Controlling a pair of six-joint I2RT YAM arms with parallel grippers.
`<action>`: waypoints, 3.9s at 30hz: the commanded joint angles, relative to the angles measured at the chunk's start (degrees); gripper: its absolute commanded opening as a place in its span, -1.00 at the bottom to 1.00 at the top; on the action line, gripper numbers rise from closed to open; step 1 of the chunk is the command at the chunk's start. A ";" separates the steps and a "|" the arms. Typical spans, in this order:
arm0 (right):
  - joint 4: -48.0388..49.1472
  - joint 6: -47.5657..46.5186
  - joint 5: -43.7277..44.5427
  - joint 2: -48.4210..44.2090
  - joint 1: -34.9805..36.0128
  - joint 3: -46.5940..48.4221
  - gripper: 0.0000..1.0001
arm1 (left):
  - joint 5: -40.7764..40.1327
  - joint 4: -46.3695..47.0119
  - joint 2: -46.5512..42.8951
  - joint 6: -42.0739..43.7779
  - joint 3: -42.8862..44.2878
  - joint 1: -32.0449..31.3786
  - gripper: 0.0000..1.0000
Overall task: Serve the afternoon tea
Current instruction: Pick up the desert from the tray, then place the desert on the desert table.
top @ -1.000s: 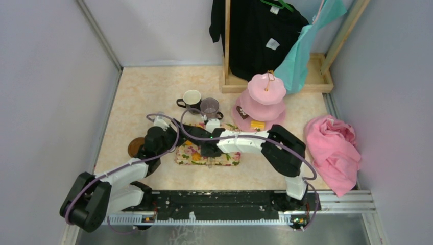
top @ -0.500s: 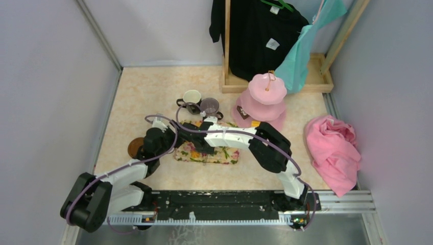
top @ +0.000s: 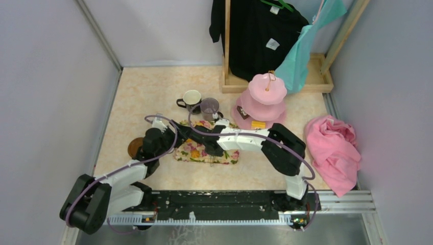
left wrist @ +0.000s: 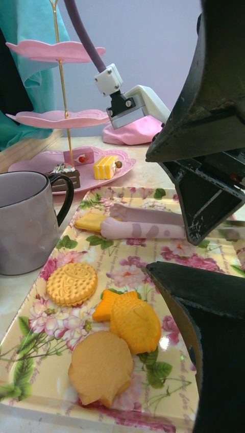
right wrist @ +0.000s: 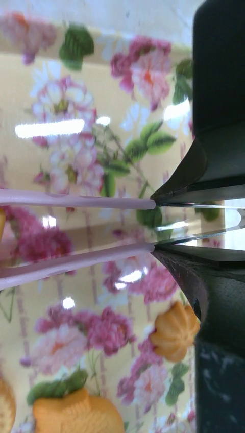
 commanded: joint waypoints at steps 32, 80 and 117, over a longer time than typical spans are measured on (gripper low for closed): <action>-10.60 -17.36 8.77 -29.93 8.77 -16.95 -1.00 | 0.38 -0.80 0.70 1.53 1.66 0.78 0.53; -2.85 -36.26 0.21 -26.87 -22.09 -3.05 -1.00 | 0.84 -0.29 0.78 1.69 1.73 0.88 0.53; 1.28 -37.23 -6.91 -22.61 -28.98 -3.43 -0.39 | 1.49 -1.00 1.76 2.03 2.38 1.04 0.53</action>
